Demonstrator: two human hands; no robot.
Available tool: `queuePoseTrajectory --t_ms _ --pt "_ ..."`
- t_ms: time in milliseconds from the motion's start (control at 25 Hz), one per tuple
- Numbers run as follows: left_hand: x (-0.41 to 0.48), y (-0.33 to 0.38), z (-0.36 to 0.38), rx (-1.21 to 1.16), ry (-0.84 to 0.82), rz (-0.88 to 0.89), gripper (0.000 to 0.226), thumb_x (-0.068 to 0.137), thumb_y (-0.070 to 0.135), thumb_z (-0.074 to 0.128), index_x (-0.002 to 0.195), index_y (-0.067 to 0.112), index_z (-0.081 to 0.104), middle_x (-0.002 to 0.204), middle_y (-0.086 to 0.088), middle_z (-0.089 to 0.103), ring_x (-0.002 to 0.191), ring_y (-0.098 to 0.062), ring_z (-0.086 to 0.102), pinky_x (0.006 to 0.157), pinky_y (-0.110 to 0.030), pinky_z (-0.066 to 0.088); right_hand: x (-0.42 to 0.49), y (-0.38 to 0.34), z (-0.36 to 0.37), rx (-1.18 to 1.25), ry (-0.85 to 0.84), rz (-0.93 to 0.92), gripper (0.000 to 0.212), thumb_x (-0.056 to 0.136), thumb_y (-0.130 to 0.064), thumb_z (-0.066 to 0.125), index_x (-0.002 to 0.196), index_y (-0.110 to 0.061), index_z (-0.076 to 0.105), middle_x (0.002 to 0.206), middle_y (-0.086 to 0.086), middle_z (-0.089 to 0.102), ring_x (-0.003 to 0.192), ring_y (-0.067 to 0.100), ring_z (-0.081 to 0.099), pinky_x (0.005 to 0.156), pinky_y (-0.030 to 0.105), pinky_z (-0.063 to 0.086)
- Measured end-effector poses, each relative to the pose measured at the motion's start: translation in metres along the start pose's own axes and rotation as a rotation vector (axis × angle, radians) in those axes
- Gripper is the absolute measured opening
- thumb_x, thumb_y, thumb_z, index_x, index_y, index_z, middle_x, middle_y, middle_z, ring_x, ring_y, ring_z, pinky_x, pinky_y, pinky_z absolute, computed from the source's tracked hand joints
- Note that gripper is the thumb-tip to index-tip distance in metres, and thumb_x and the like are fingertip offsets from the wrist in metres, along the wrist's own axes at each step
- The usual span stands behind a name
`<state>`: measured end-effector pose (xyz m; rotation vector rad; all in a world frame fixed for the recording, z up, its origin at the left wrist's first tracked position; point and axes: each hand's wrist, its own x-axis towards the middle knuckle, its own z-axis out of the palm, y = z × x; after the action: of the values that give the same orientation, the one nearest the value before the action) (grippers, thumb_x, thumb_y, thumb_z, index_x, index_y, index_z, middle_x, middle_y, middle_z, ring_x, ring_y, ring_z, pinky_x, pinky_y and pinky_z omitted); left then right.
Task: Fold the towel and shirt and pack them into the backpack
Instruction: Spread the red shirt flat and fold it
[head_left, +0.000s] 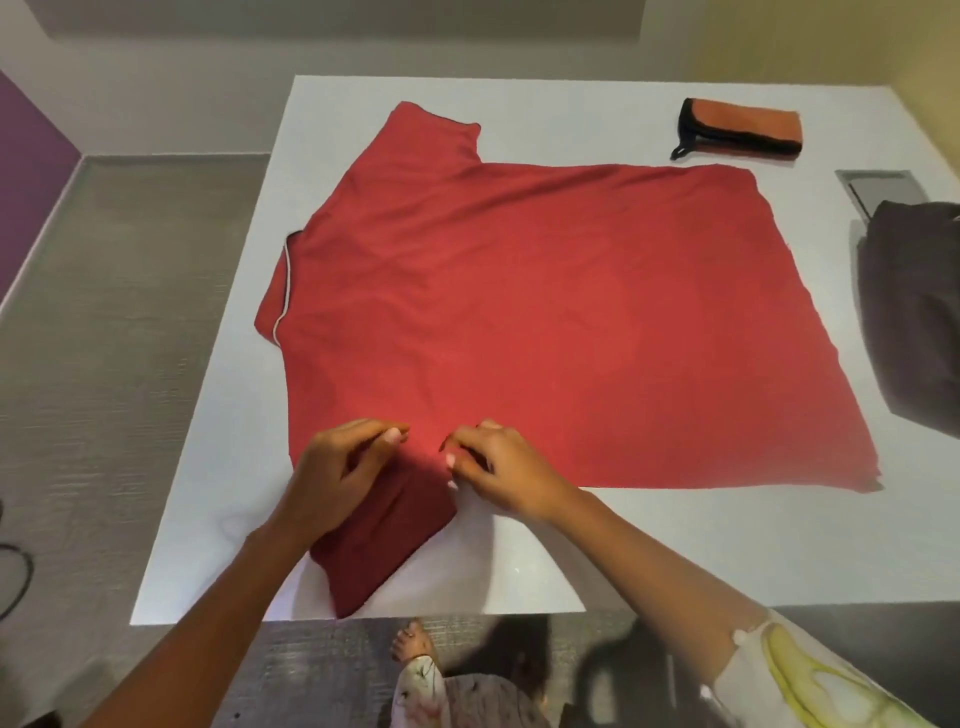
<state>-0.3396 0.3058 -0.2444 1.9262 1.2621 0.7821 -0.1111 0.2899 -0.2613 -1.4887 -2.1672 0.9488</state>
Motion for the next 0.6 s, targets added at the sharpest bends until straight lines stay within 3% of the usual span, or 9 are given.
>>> queuePoseTrajectory --t_ms 80,200,280,400,440,520,600 --pt "-0.010 0.018 0.000 0.045 -0.052 -0.117 0.076 0.081 0.076 0.047 0.119 0.014 0.068 0.108 0.008 0.070 0.098 -0.005 0.065 0.085 -0.039 0.053 0.025 0.000 -0.010 0.134 -0.029 0.217 0.032 0.090 -0.039 0.049 0.079 -0.011 0.059 0.069 0.008 0.066 0.070 0.027 0.061 0.068 0.045 0.050" --pt "-0.015 0.037 0.028 0.543 -0.208 -0.267 0.120 0.058 0.096 0.044 0.144 0.013 0.040 0.124 -0.001 0.059 0.110 -0.022 0.058 0.090 -0.042 0.051 0.048 0.002 -0.014 0.103 -0.064 0.310 0.036 0.091 -0.037 0.056 0.071 -0.007 0.058 0.065 0.013 0.066 0.068 0.030 0.067 0.067 0.045 0.054" --pt "-0.018 0.042 0.051 0.768 -0.209 -0.289 0.109 0.062 0.084 0.051 0.140 0.009 0.043 0.114 -0.007 0.059 0.099 -0.029 0.058 0.079 -0.042 0.050 0.046 0.002 -0.014 0.054 -0.077 0.297 0.034 0.088 -0.041 0.056 0.075 -0.011 0.057 0.068 0.009 0.066 0.071 0.030 0.066 0.067 0.043 0.054" --pt "-0.008 0.032 0.057 0.782 -0.001 -0.190 0.047 0.073 0.040 0.065 0.107 0.008 0.063 0.088 -0.010 0.062 0.074 -0.032 0.057 0.060 -0.037 0.047 0.022 0.003 -0.016 -0.030 -0.062 0.176 0.019 0.086 -0.036 0.060 0.098 -0.022 0.058 0.088 0.002 0.064 0.084 0.030 0.059 0.068 0.040 0.050" --pt "-0.004 0.026 0.053 0.763 0.066 -0.162 0.036 0.075 0.031 0.062 0.101 0.006 0.066 0.082 -0.012 0.064 0.069 -0.033 0.058 0.055 -0.037 0.049 0.010 0.007 -0.017 -0.102 -0.025 0.104 0.023 0.085 -0.030 0.060 0.106 -0.022 0.057 0.095 0.001 0.062 0.089 0.028 0.056 0.068 0.039 0.048" --pt "0.002 0.022 0.044 0.693 0.156 -0.132 0.041 0.079 0.025 0.046 0.099 0.000 0.071 0.074 -0.018 0.067 0.058 -0.034 0.061 0.050 -0.037 0.051 -0.018 0.023 -0.019 -0.317 0.077 -0.003 0.035 0.080 -0.018 0.058 0.115 -0.020 0.056 0.099 0.001 0.059 0.092 0.025 0.052 0.069 0.037 0.046" --pt "0.005 0.027 0.035 0.682 0.137 -0.134 0.048 0.077 0.021 0.038 0.099 -0.003 0.073 0.068 -0.022 0.066 0.052 -0.037 0.059 0.047 -0.038 0.051 -0.047 0.044 -0.026 -0.483 0.186 0.002 0.037 0.077 -0.014 0.060 0.114 -0.020 0.058 0.096 0.000 0.058 0.086 0.024 0.052 0.065 0.035 0.042"
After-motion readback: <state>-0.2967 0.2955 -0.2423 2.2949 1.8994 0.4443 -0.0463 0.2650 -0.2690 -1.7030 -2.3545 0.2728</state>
